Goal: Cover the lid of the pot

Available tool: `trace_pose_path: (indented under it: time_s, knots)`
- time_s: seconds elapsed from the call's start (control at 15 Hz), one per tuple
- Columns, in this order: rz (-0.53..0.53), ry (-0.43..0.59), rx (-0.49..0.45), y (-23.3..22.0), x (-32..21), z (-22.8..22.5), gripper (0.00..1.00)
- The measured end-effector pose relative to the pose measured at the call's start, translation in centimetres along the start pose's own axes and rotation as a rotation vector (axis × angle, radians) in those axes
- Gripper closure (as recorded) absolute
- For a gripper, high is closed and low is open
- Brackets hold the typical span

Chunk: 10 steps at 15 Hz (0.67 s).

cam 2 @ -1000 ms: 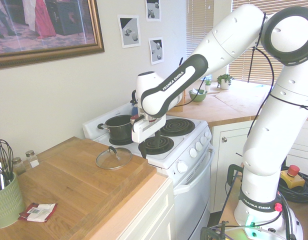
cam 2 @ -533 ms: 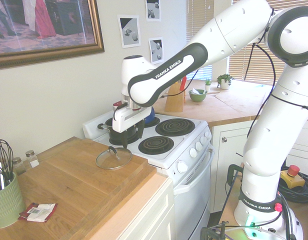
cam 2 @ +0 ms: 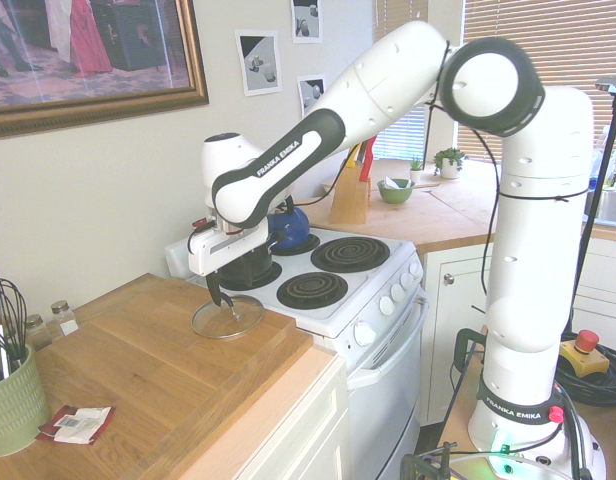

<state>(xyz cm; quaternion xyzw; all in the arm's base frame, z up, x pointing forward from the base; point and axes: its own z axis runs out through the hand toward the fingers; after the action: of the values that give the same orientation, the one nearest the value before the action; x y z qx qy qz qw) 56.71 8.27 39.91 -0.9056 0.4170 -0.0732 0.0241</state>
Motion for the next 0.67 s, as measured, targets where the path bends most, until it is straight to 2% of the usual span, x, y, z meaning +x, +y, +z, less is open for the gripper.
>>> trace_pose_path:
  time_s: [0.27, 0.33, 0.67]
  knots:
    - [0.01, 0.008, 0.01, -1.4, 0.7, 0.6, 0.0]
    - [0.011, 0.013, 0.01, -1.6, 0.9, 0.6, 1.0]
    - [0.037, 0.01, -0.004, -1.7, 2.6, 2.5, 1.0]
